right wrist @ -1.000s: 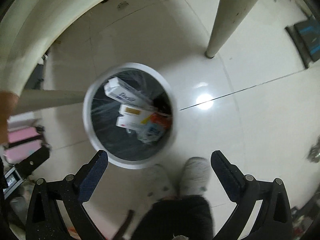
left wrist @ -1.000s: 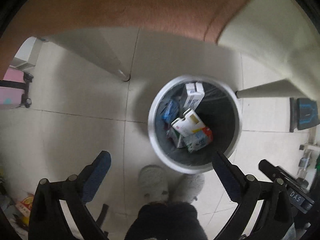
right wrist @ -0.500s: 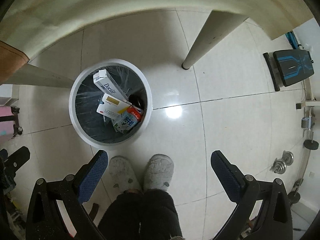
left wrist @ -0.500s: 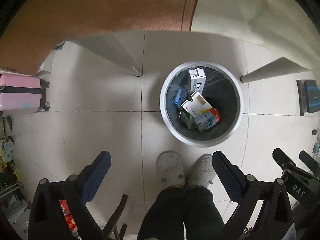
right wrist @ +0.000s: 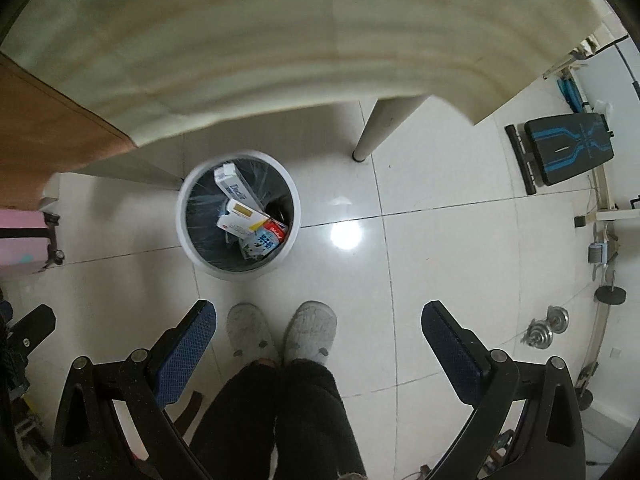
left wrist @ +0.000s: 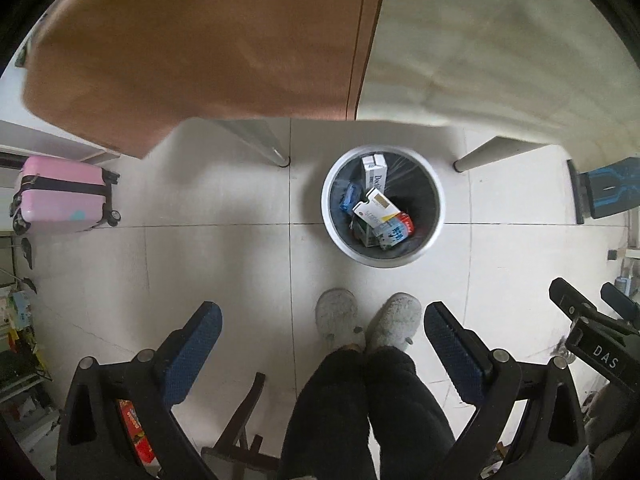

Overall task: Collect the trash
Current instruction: 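Raise both tools from the bin back over the table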

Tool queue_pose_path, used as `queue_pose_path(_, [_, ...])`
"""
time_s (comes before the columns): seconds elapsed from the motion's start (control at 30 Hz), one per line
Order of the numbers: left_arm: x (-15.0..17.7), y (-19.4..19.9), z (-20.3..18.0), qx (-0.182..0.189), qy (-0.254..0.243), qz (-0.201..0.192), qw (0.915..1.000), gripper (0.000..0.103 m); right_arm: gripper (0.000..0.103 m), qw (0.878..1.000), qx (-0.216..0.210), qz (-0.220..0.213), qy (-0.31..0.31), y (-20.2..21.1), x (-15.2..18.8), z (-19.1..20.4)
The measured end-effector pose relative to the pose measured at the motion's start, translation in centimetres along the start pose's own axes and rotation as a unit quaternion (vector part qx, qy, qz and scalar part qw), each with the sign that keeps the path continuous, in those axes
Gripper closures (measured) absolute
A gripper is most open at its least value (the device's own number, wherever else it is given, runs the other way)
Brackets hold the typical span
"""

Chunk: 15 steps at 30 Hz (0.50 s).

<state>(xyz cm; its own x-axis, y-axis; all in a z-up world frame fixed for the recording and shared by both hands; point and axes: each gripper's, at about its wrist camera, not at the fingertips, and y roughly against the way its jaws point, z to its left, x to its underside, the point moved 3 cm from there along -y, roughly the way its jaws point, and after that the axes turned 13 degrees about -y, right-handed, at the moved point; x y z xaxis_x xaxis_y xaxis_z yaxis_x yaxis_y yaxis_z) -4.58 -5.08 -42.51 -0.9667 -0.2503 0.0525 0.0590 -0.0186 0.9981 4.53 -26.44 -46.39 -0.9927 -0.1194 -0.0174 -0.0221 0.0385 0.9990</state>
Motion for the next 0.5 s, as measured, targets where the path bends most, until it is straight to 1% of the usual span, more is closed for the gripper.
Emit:
queue_pose_path(0.1, [0.4,3.3,0.0,0.006,0.000,-0.012,0.9999,0.000,0.000,1.000,-0.007,-0.005,-0.002,3.5,0.3,-0.1])
queue_pose_path(0.23, [0.9,7.6,0.0,0.015,-0.004,-0.030,0.9994,0.000,0.000,1.000,-0.016,-0.018,0.000,9.3,0.8,0.2])
queue_pose_path(0.33, [1.3,10.5,0.0,0.022,-0.007,-0.045,0.9987,0.000,0.000,0.999,-0.020,-0.025,0.004,12.6,1.3,0.5])
queue_pose_path(0.5, [0.6,15.0,0.2,0.028,-0.006,-0.076,0.9967,0.000,0.000,0.999,-0.038,-0.037,0.006,17.9,0.6,0.9])
